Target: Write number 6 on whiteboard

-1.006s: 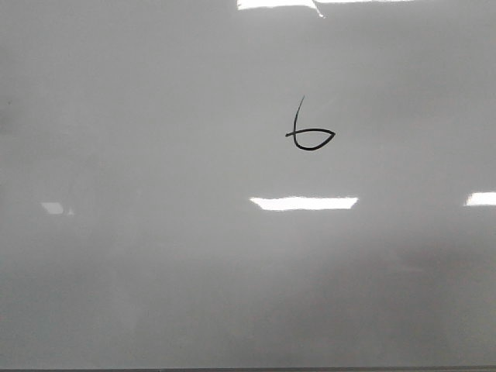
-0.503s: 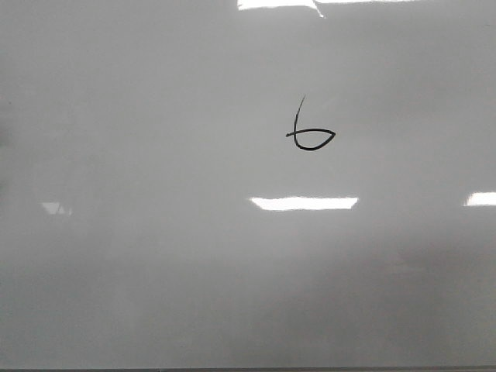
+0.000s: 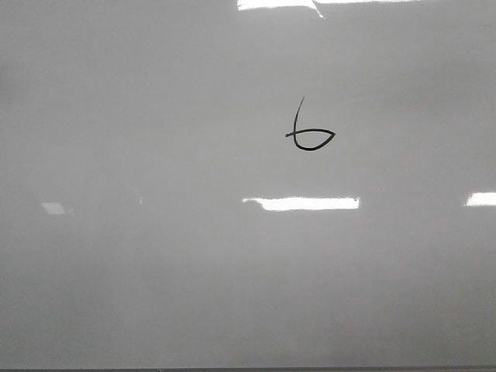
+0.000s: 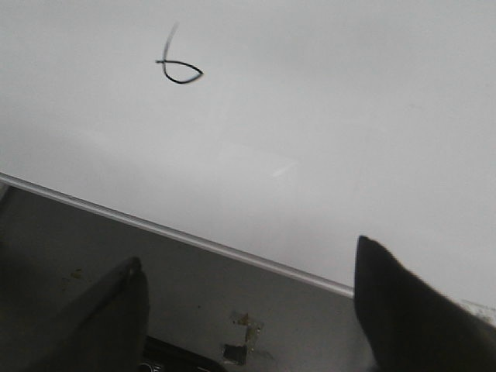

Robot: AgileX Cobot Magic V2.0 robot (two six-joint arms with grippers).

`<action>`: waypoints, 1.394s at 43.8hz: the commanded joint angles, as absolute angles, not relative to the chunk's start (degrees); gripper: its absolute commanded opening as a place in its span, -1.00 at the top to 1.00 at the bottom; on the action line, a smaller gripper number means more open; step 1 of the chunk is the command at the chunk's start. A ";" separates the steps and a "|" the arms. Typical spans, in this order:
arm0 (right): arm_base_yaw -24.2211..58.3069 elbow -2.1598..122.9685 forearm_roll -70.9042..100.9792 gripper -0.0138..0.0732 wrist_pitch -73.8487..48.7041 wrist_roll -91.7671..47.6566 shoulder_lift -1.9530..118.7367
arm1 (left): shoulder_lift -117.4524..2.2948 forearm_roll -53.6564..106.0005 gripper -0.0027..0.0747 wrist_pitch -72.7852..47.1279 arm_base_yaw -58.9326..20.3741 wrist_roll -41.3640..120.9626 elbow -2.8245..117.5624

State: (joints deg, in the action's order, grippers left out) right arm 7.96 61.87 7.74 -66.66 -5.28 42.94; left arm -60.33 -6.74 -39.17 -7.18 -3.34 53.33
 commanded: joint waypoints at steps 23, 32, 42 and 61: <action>7.62 58.94 4.35 -0.43 -68.87 0.00 27.11 | -38.28 -1.59 -0.25 -46.24 -19.13 -3.18 55.39; 7.62 58.49 2.49 -0.21 -69.44 0.00 26.81 | -38.38 -1.59 -0.24 -46.24 -19.13 -3.18 55.30; 7.62 58.49 2.49 0.51 -69.44 0.00 26.81 | -38.38 -1.69 0.36 -46.24 -19.13 -3.18 55.30; 7.62 58.49 2.49 0.84 -68.98 0.00 26.81 | -38.38 -1.69 0.98 -46.24 -19.13 -3.18 55.30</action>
